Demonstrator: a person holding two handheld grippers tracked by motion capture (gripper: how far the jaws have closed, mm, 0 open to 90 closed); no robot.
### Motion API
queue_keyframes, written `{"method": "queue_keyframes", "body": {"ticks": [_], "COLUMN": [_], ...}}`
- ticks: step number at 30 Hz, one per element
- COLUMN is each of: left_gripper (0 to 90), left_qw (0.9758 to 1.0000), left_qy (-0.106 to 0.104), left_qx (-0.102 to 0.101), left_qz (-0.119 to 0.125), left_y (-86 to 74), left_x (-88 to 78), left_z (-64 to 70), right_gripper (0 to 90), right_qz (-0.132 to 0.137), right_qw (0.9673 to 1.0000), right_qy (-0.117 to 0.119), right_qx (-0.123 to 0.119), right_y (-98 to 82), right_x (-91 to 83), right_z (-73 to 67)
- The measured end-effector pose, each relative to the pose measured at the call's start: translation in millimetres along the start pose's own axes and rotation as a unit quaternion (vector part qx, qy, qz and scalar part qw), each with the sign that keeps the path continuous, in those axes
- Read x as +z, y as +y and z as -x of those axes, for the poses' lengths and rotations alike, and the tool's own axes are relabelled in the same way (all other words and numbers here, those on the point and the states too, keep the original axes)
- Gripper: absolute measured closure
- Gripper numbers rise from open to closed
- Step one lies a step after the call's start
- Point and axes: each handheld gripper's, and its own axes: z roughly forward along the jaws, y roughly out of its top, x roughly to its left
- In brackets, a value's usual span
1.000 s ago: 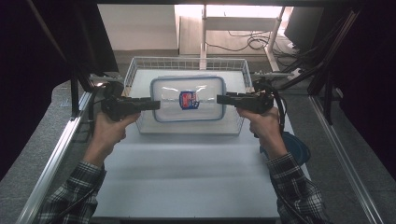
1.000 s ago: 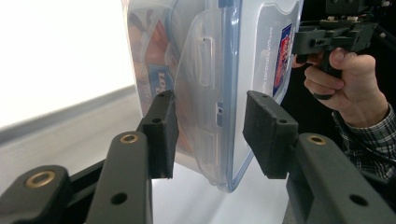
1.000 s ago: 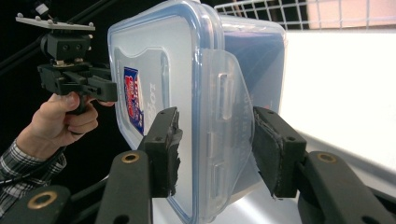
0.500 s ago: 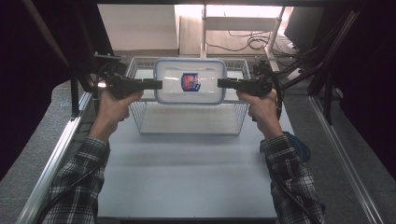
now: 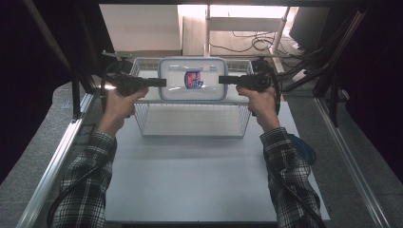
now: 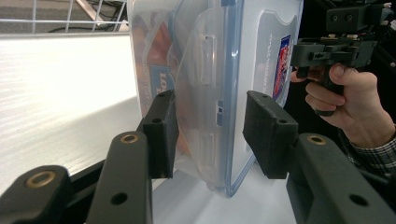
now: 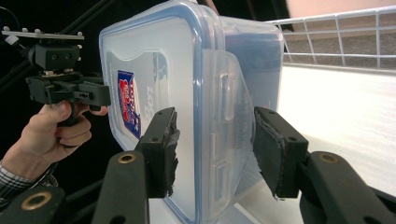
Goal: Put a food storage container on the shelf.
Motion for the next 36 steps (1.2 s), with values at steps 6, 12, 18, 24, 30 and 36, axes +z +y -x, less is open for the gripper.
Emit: {"method": "queue_keyframes", "body": {"ticks": [6,12,18,24,30,36], "left_gripper": [52.9,49.4,46.8,49.9,49.7,49.0], "left_qw": [0.9998,0.9993,0.9991,0.9993,0.9985,0.9965], "left_qy": [0.013,0.027,0.029,0.032,0.045,0.074], "left_qx": [0.016,0.024,0.029,0.017,0.031,0.039], "left_qz": [0.001,0.001,-0.007,0.004,-0.003,-0.002], "left_y": [0.0,1.2,0.1,-0.3,1.4,4.5], "left_x": [1.6,4.5,6.2,3.4,3.0,2.2], "left_z": [1.3,3.9,0.0,-4.3,-0.6,3.9], "right_gripper": [49.6,46.5,43.4,44.0,44.1,44.0], "right_qz": [0.003,0.002,-0.005,-0.017,-0.017,-0.010], "right_qw": [1.0000,0.9997,0.9984,0.9965,0.9966,0.9955], "right_qy": [-0.004,-0.023,-0.051,-0.073,-0.074,-0.090], "right_qx": [0.002,-0.008,-0.024,-0.038,-0.033,-0.028], "right_y": [0.7,1.0,2.2,-1.2,-0.3,-1.6], "right_x": [1.8,4.6,7.0,11.7,12.5,12.5], "right_z": [-0.5,-3.7,-7.0,-7.8,-7.9,-12.7]}}
